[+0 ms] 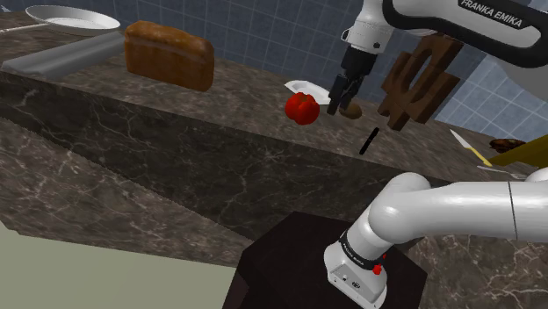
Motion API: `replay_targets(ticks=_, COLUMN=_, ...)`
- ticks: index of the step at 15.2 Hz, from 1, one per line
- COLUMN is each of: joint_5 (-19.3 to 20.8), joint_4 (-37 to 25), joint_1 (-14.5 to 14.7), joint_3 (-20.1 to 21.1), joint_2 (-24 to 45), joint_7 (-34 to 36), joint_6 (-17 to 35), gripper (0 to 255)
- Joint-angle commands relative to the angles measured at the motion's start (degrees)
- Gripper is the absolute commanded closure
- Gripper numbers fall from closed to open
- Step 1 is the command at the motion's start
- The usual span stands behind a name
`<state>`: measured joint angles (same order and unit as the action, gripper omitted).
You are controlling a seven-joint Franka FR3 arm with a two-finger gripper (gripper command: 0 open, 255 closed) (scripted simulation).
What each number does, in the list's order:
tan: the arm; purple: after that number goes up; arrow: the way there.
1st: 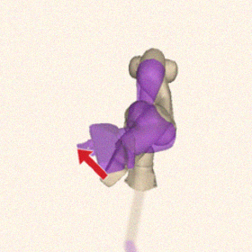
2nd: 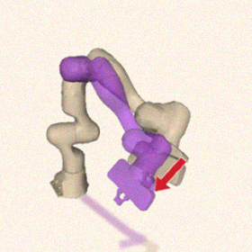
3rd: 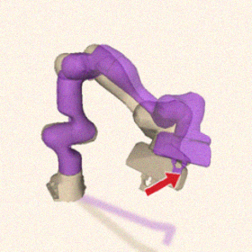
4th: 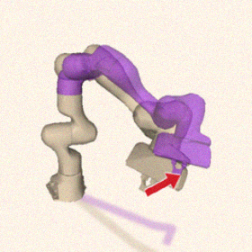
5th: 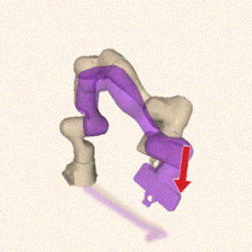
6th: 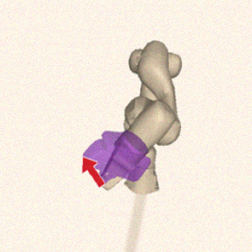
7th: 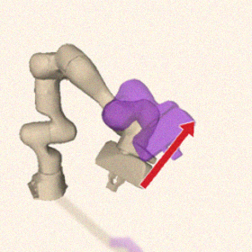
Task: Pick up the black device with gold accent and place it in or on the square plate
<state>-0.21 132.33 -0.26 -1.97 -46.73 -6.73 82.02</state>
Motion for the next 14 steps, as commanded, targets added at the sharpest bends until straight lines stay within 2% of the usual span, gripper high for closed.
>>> replay_targets(ticks=1, joint_5=0.0, joint_4=0.0, joint_1=0.0, joint_3=0.0, joint_2=0.0, joint_7=0.0, joint_6=0.0, gripper=0)
replay_targets(ticks=12, joint_5=10.3, joint_4=7.4, joint_1=-6.8, joint_3=-8.1, joint_2=-19.0, joint_7=-5.2, joint_6=-7.2, gripper=0)
replay_targets(ticks=14, joint_5=10.5, joint_4=9.4, joint_1=-7.0, joint_3=-8.3, joint_2=-19.9, joint_7=-5.1, joint_6=-6.2, gripper=0)
